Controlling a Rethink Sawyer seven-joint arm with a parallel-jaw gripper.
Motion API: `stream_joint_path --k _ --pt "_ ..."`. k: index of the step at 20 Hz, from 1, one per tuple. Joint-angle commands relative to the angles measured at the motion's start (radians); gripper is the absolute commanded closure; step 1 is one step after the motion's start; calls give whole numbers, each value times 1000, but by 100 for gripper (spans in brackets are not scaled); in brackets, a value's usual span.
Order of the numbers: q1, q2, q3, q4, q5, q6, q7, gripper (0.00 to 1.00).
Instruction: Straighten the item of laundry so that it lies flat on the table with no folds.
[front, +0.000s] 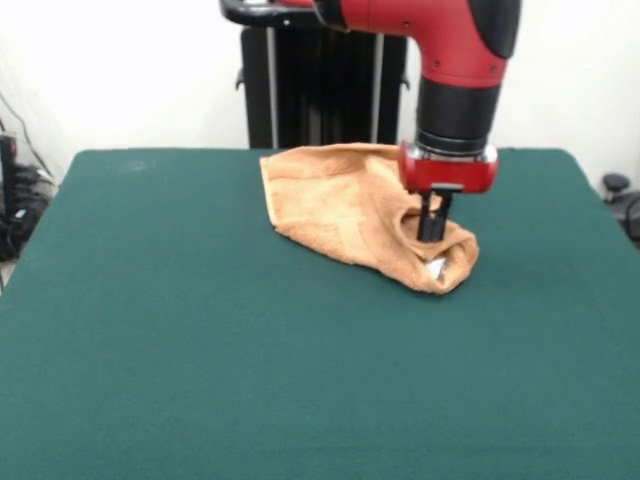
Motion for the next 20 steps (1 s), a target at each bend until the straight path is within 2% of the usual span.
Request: stream_joint_path --k 1,9,13,20 --pt "98 69 31 18 138 -37 346 100" --pt "246 114 14 -14 304 -50 409 100" --pt "312 121 -14 -52 376 -11 426 100" --pt "314 122 4 -23 385 -48 445 100"
